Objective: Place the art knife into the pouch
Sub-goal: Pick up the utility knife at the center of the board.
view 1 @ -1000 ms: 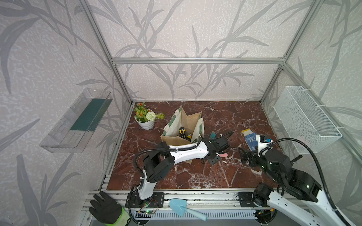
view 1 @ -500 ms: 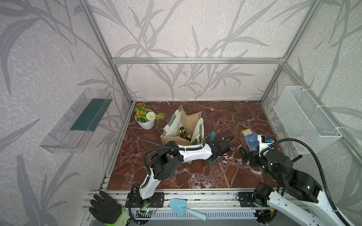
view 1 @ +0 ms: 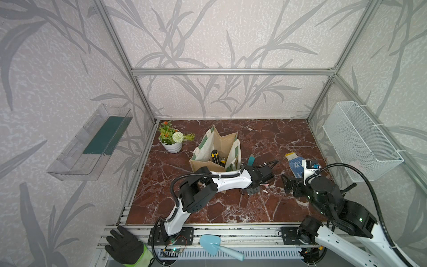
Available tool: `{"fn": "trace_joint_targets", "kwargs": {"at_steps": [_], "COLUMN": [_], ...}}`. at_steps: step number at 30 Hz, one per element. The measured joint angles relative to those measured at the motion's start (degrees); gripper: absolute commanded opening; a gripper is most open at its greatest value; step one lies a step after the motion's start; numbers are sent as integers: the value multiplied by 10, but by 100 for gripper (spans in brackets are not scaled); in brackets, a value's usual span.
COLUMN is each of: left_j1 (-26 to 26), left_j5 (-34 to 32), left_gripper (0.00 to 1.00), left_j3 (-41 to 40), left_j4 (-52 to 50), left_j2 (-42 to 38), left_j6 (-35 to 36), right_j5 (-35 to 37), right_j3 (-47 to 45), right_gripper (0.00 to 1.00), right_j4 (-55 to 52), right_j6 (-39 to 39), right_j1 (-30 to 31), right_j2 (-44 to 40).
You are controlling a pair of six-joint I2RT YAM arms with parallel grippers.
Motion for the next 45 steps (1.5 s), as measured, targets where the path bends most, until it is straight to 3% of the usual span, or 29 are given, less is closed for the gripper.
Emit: {"fn": "trace_joint_targets", "kwargs": {"at_steps": [5, 19, 45], "left_j1": [-1, 7, 44], "left_j5": [-8, -4, 101], "left_gripper": [49, 46, 47], "left_j3": [31, 60, 112], "left_j4": [3, -2, -51], "left_j2": [14, 50, 77], "left_j6": [14, 41, 38], "right_j5": [0, 15, 30], "right_j3": [0, -1, -9], "right_gripper": [99, 99, 99], "right_j4": [0, -1, -3], "right_j6": [0, 0, 0], "right_j1": [0, 0, 0], "right_j2": [1, -15, -37]}}
